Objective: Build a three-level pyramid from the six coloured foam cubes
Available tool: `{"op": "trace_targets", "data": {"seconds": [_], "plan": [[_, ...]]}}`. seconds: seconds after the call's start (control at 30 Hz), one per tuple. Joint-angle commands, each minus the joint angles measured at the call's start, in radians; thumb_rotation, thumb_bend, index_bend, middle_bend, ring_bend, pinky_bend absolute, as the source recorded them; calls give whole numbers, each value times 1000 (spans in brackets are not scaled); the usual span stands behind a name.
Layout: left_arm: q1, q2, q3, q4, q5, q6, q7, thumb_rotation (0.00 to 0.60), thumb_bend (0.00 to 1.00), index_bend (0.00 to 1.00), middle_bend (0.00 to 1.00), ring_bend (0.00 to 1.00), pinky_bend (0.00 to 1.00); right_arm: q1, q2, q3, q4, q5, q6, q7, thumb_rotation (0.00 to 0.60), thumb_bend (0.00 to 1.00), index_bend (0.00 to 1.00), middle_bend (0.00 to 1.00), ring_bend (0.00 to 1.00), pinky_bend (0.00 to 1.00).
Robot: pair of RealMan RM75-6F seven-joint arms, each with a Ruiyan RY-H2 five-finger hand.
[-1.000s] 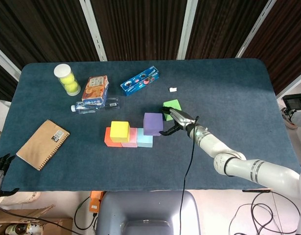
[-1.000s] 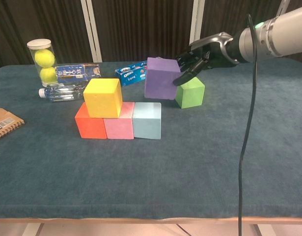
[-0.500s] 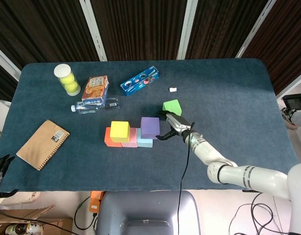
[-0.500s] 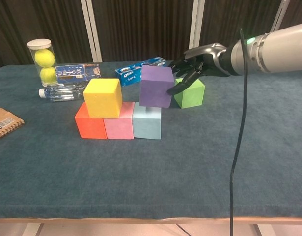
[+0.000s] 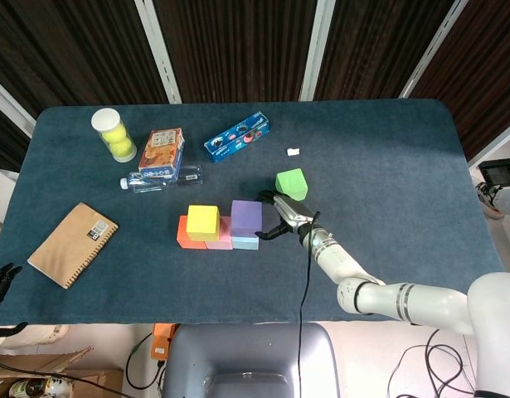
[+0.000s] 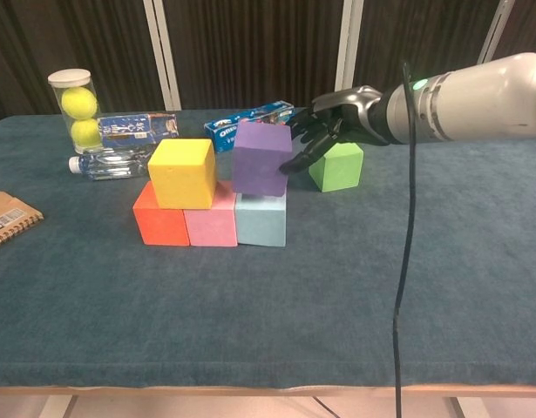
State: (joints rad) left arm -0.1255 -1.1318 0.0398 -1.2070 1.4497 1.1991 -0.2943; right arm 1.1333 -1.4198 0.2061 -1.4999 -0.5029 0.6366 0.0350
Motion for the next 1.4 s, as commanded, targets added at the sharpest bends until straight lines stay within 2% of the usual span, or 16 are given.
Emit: {"op": "trace_targets", "data": {"seconds": [0.03,0.9,1.4], "plan": [[1,-2,2,6,2,1,-6,600,153,91,17,0,97,9,-9,-1,2,15,5,-16,600,582,533,90,0,0],[5,-3,3,12,0,4,-12,600,153,92,17,0,96,29,-71,18,36,50,-2,-61,600,582,515,85,0,0],[7,-4,6,12,1,3,-10,600,153,92,17,0,97,21,-84,35,46,43,-4,-60,600,582,434,83,0,0]]}}
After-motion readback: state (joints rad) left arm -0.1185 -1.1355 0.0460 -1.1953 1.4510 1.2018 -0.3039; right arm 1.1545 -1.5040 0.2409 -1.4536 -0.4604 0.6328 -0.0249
